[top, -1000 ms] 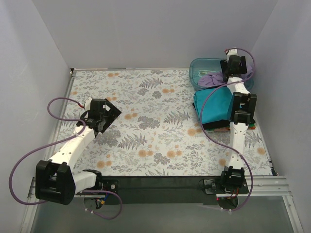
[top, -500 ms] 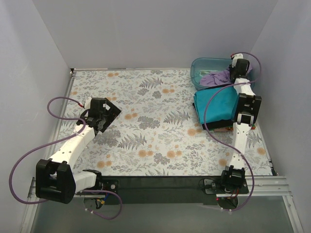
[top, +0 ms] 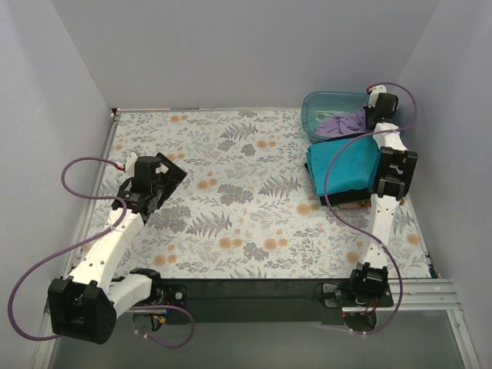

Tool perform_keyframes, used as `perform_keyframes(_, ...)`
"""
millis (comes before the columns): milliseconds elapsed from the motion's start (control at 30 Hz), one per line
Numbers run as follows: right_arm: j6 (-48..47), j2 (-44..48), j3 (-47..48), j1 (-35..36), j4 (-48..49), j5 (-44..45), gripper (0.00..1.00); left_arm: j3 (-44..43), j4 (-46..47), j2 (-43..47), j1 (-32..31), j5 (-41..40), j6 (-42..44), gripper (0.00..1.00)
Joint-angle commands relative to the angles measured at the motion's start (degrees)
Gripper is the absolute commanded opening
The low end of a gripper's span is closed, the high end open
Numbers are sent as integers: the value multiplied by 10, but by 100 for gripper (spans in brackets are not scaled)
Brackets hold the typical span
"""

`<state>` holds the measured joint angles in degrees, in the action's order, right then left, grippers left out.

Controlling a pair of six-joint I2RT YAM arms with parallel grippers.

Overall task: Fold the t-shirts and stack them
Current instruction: Grab the tshirt from the pile, then move the tshirt to the center of the board

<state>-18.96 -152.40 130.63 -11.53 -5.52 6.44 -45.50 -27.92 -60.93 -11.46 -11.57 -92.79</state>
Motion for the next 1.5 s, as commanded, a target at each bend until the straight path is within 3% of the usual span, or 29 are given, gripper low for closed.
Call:
perform_keyframes(0, 32, 90, -13, -2, 8, -16, 1, -5, -8, 30, -1, -14, 3, 98)
perform_keyframes(200, 142, 222, -59, 5, 111, -23, 1, 0, -8, 48, -1, -5, 7, 98)
perform_keyframes(333, 204, 287, -71, 11, 141, -99, 1, 5, -6, 62, -1, -1, 12, 98)
perform_keyframes(567, 210, 417, -110, 88, 138, -201, 1, 7, -13, 68, -1, 3, 17, 98)
perform_keyframes(800, 175, 539, -128, 290, 108, -229, 1, 6, -42, 92, -1, 20, 3, 98)
perform_keyframes(1067, 217, 529, -32, 489, 75, -290, 1, -9, -130, 174, -1, 3, -29, 98)
perform_keyframes(1167, 213, 532, -19, 538, 84, -246, 1, -15, -158, 211, -1, -3, -33, 98)
perform_keyframes(1300, 227, 557, -57, 546, 85, -114, 1, -33, -204, 251, -1, -30, -41, 98)
perform_keyframes(1367, 216, 602, -155, 543, 85, -41, 1, -37, -228, 272, 0, -47, -48, 98)
perform_keyframes(1400, 219, 621, -208, 542, 86, 37, 1, -35, -231, 279, 0, -49, -50, 98)
perform_keyframes(1467, 241, 688, -382, 532, 94, 86, 1, -21, -230, 292, -1, -56, -56, 98)
